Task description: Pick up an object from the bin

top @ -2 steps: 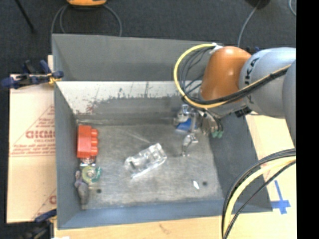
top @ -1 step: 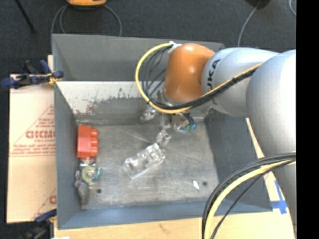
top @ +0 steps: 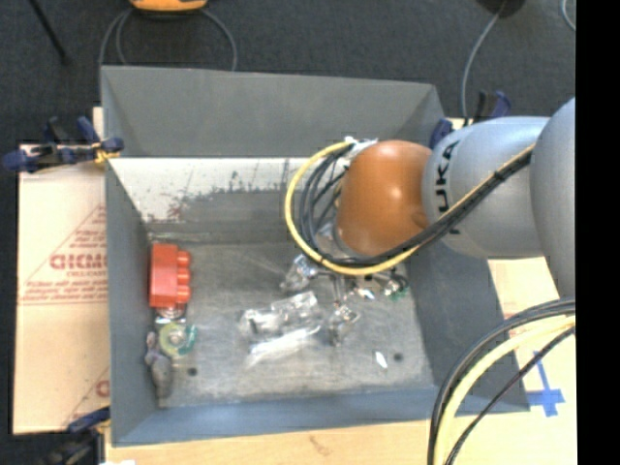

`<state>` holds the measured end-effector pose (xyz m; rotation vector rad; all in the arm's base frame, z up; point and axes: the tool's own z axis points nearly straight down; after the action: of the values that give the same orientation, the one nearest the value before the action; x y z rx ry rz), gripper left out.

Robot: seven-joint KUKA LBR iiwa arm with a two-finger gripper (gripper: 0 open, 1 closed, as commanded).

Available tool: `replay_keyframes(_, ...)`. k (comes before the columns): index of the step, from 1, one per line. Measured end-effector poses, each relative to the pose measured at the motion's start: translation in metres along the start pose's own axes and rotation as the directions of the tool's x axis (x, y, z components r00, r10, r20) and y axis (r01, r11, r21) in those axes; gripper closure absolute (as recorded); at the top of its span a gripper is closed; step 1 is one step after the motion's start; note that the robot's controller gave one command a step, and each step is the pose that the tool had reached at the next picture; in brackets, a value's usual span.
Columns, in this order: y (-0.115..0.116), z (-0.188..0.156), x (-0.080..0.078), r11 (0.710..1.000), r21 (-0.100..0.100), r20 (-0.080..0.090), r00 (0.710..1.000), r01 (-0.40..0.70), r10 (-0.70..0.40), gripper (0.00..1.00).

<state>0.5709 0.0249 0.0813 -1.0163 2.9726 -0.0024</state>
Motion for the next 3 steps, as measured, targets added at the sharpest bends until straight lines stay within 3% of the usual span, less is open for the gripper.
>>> replay_keyframes(1,-0.001,-0.001,-0.001,1.0,0.003,0.003,1.0,0.001,-0.001,1.0)
replay_keyframes(2,-0.008,-0.112,-0.016,1.0,0.005,0.007,1.0,0.013,-0.013,1.0)
replay_keyframes(3,-0.006,-0.107,-0.015,1.0,-0.003,0.0,1.0,0.011,-0.011,1.0)
